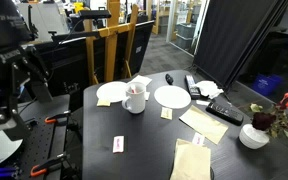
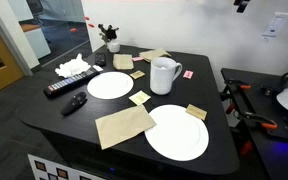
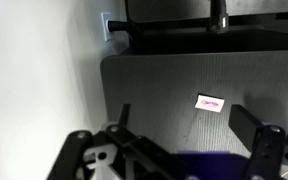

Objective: Remove the marker from the mug cup and place it on the table

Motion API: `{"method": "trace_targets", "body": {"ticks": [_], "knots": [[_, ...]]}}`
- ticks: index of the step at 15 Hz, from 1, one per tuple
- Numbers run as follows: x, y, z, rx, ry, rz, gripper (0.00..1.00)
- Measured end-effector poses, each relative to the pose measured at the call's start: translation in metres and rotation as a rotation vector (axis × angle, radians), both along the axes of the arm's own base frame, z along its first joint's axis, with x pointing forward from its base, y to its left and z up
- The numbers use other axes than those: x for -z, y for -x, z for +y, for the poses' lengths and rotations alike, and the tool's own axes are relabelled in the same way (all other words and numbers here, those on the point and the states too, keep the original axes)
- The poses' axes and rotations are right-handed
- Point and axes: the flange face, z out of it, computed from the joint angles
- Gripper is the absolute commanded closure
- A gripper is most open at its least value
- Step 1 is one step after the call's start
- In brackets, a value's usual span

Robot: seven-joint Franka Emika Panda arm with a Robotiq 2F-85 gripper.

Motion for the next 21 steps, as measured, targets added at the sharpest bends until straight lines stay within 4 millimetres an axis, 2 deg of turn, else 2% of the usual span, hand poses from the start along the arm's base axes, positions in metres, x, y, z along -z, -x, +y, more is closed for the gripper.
{"method": "trace_targets", "body": {"ticks": [13,21], "knots": [[-0.001,-0.001,0.001,-0.004,0.001,-0.002,0.0],[-0.027,-0.024,0.019,-0.025,-0.03,-0.074,0.0]]}}
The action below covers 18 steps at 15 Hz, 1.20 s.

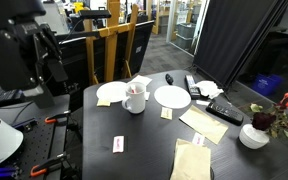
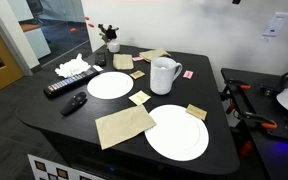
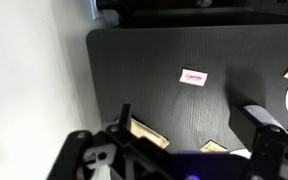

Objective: Remove the marker from the mug cup and place it on the table

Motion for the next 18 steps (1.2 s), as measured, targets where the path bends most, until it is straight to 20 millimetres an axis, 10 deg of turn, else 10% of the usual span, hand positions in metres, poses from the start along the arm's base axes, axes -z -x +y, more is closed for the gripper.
{"method": "trace_targets", "body": {"ticks": [18], "knots": [[-0.052,-0.124,0.096,0.338,-0.115,-0.115,0.0]]}}
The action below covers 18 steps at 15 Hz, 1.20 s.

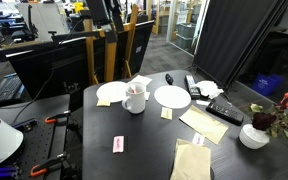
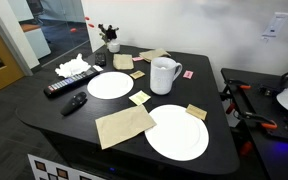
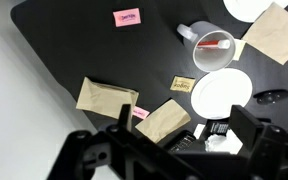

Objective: Remove the marker from the mug cup and place it on the table

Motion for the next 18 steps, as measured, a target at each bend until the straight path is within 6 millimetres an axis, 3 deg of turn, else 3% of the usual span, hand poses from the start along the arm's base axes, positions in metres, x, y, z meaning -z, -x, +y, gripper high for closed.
{"method": "trace_targets", "body": {"ticks": [7,18], "knots": [[0.023,-0.04,0.031,0.136,-0.218,0.047,0.0],[0.084,-0.06,0.057,0.289,-0.339,0.19,0.0]]}}
